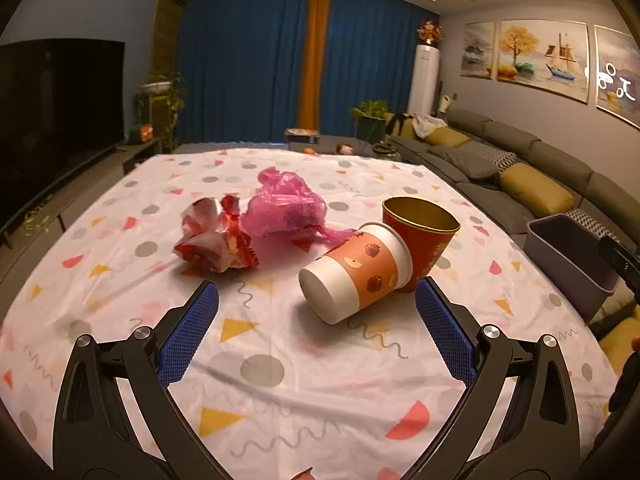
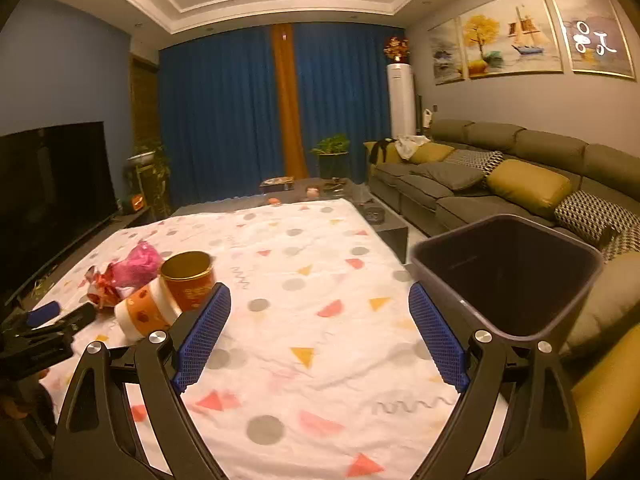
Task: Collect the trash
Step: 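Move both open tools back toward the cups on the table, then grasp the orange-printed paper cup with the left tool while the right tool grasps the red cup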
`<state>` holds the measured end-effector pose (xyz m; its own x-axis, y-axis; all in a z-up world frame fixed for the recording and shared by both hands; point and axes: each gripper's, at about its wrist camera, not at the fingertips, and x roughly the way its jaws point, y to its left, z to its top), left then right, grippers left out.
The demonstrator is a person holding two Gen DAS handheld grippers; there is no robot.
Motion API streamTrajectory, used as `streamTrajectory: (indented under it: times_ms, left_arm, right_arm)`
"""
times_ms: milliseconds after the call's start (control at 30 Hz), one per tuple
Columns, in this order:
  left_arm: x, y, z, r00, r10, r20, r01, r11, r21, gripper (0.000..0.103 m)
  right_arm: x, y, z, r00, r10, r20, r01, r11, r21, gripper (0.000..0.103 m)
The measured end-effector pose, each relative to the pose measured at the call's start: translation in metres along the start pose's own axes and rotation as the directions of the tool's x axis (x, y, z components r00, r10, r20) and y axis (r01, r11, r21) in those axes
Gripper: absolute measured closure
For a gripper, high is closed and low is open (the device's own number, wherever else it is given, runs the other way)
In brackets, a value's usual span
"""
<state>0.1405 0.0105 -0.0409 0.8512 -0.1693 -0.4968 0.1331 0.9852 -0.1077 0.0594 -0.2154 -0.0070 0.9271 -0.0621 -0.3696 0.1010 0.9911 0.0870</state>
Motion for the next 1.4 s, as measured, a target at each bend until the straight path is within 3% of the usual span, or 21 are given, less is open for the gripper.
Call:
streamTrajectory:
  times_ms: [267,433,633,700,900,1133,1400]
  left_arm:
    - [0.052,0.001,0.009,0.99,-0.106,-0.096,0.109,0.994,0.023,0.006]
    - [0.077,0.005,0.015,0.973,-0.177,-0.15,0.177,0.984,-0.013,0.006]
    - [0.1,0.004,0.016,0.94,-0.269,-0.21,0.263,0.963,-0.053,0.006]
    - [0.104,0.004,0.016,0.928,-0.3,-0.223,0.293,0.954,-0.065,0.011]
    - [0.109,0.002,0.014,0.907,-0.346,-0.242,0.339,0.938,-0.073,0.036]
    - [0.107,0.002,0.011,0.898,-0.367,-0.241,0.359,0.93,-0.079,0.047]
    - [0.092,0.0,0.006,0.914,-0.332,-0.233,0.331,0.943,-0.045,0.051]
  right_arm:
    - [0.014,0.023,-0.001,0.999,0.027,-0.017,-0.027,0.999,-0.021,0.015]
    - [0.024,0.031,0.0,0.999,0.036,-0.028,-0.037,0.999,-0.03,0.015]
    - [0.036,0.042,0.002,0.998,0.05,-0.046,-0.052,0.998,-0.046,0.015]
    - [0.04,0.047,0.002,0.997,0.056,-0.051,-0.059,0.997,-0.056,0.015]
    - [0.051,0.062,0.003,0.996,0.067,-0.06,-0.072,0.994,-0.086,0.015]
    - [0.065,0.073,0.005,0.993,0.083,-0.08,-0.091,0.991,-0.101,0.015]
    - [0.079,0.081,0.002,0.99,0.091,-0.107,-0.102,0.989,-0.108,0.015]
